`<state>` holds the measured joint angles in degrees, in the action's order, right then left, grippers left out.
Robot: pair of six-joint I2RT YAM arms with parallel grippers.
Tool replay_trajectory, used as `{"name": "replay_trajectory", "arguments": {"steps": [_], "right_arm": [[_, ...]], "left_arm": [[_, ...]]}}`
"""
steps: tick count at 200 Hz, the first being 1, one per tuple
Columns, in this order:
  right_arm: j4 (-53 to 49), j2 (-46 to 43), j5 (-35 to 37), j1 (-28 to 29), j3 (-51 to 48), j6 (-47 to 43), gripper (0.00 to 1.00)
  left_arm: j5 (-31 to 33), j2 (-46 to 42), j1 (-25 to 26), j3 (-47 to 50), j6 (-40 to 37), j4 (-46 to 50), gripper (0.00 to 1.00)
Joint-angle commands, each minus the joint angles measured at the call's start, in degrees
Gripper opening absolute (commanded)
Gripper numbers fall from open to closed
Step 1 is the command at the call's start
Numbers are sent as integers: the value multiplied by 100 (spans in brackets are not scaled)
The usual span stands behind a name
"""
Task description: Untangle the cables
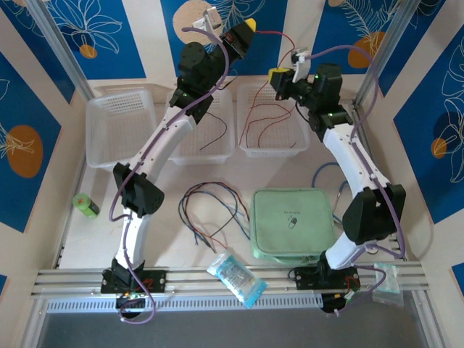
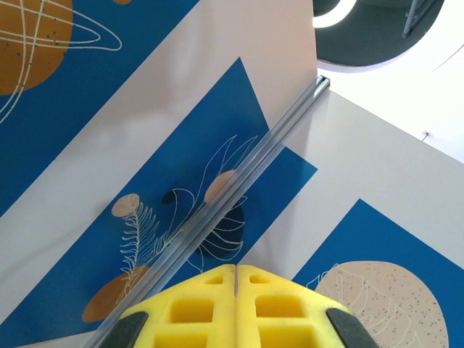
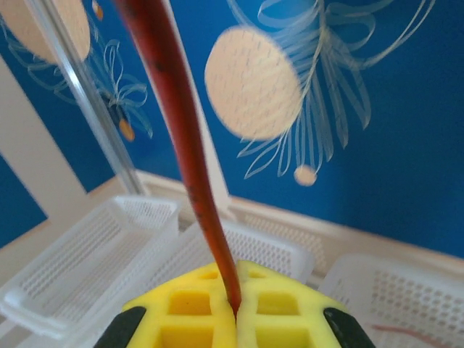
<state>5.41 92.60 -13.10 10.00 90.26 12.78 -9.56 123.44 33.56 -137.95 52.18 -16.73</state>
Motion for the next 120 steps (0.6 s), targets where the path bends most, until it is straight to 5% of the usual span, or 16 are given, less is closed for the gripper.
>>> {"name": "replay_trajectory", "arguments": {"steps": [1,74,120], "right_arm": [[132,-153,490,-152,240,-96,0],[-706,957,1513,-475,787,469,0],[-2360,2487,2028,-450,1918,409,0]], "left_arm": [[-169,-302,36,190,-94,-212,0],[-29,-779,45,2398,-683,-384,0],[-18,-118,120,2454,-1640,1176,0]]}}
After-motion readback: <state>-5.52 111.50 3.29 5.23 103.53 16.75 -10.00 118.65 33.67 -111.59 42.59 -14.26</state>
